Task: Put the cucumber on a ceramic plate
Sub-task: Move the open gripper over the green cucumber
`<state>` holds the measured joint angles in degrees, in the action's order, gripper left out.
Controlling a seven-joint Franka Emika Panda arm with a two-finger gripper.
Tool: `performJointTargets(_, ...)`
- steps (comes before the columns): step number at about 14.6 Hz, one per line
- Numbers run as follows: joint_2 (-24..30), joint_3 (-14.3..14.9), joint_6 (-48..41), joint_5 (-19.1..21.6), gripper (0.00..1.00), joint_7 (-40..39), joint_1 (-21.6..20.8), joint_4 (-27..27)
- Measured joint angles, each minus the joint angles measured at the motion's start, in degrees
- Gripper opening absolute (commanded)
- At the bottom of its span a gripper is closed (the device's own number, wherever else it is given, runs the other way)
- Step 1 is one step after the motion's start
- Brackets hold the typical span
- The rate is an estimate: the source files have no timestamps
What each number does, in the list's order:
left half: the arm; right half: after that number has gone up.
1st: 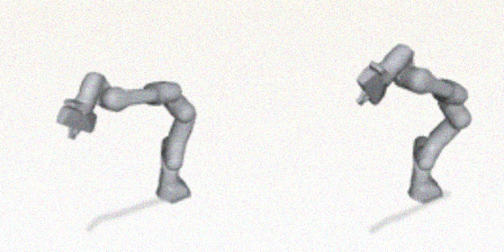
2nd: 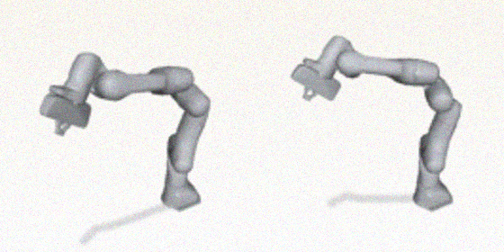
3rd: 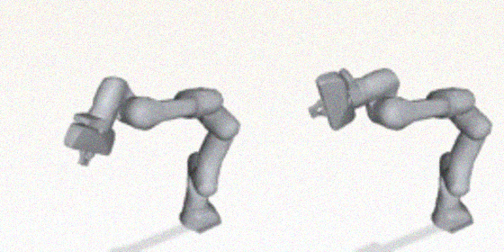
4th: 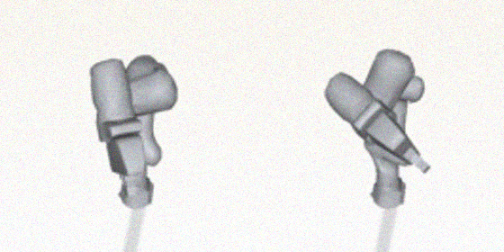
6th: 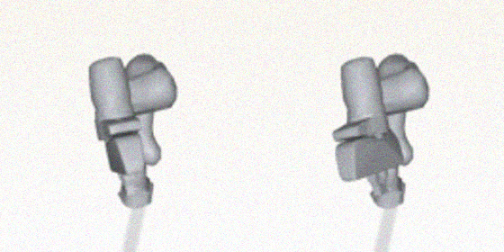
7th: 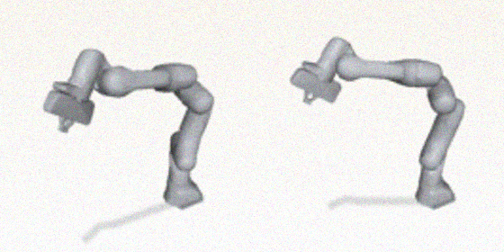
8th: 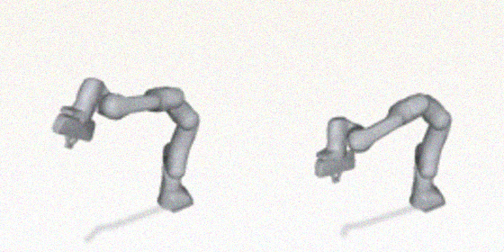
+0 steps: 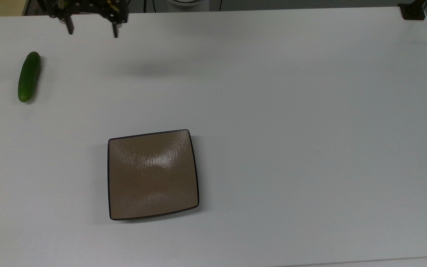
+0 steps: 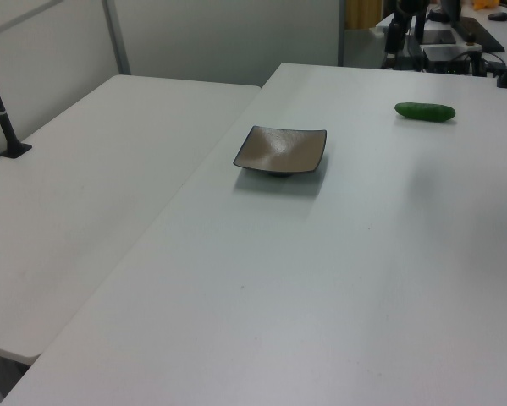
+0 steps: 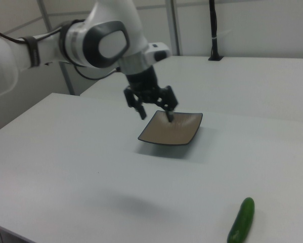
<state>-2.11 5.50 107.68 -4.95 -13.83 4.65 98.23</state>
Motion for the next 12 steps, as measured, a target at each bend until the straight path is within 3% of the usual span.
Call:
performJointTargets(2,-1.0,4.0,2.6,0.0,1.0,-4.6,0.7,0.0)
performJointTargets(5,-2.9,7.3,6.1,0.0,1.0,-7.5,2.3,0.2)
performJointTargets(12,-9.1,8.4,9.0,0.0,1.0,-14.3,9.0,0.5)
